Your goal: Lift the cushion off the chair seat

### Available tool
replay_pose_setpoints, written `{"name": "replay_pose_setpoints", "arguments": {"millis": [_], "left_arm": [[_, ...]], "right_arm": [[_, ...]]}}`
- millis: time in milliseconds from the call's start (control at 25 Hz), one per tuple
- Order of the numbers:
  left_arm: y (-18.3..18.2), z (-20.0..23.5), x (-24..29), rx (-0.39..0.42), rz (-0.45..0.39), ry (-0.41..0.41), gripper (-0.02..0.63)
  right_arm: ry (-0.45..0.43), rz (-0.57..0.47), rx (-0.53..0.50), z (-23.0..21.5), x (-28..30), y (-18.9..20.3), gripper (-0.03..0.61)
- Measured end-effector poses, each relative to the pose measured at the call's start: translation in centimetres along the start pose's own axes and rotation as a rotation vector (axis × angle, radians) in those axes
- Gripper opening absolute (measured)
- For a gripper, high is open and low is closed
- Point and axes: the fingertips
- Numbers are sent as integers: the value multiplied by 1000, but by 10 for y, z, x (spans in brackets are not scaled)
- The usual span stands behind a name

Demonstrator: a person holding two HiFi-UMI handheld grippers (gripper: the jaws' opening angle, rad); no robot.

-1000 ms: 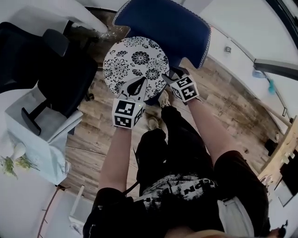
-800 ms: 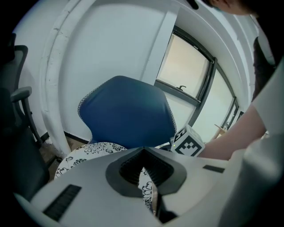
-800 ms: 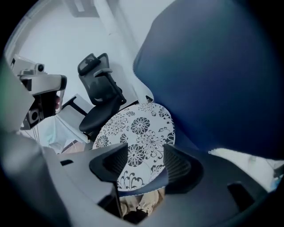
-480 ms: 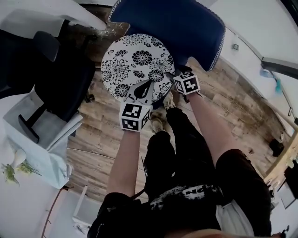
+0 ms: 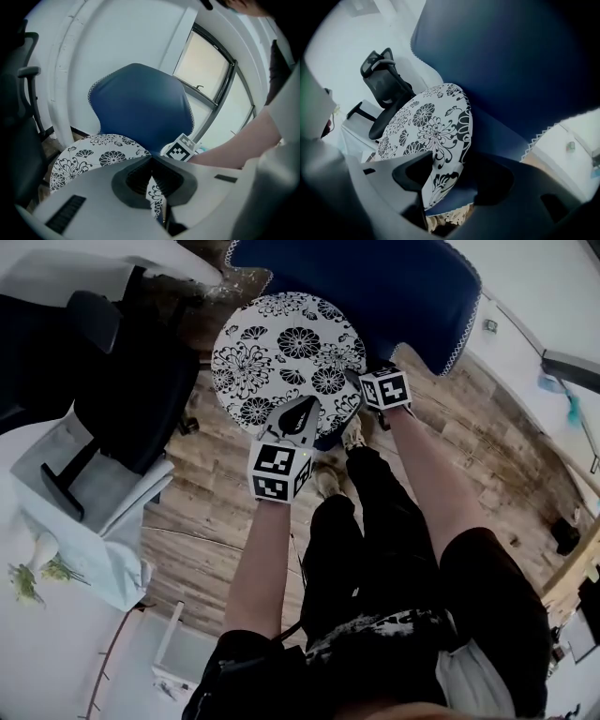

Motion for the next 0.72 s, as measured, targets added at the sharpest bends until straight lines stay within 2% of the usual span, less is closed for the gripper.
{"name": "replay_pose_setpoints", "arguments": {"millis": [80, 120, 280, 520, 720], "left_arm": [[1, 3, 0, 9, 8, 2, 12], [1, 5, -1, 12, 10, 1, 12], [-1, 9, -1, 17, 13, -4, 12], [-9, 9, -1, 51, 12, -7, 12], [-24, 3, -17, 59, 2, -23, 12]], "right_arm": [[-9, 4, -14, 5, 2, -1, 261], [-12, 5, -20, 8, 2, -1, 205], [-6, -20, -32, 11, -5, -7, 52], [-34, -97, -38, 19, -25, -24, 32], [-83, -191, -27, 37, -64, -42, 31]]}}
Point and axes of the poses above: the fingertips, and each gripper's own axes: x forward along the fingers, z to its left, y out of its underside, and after that the axes turned 12 degrees about y, right-handed
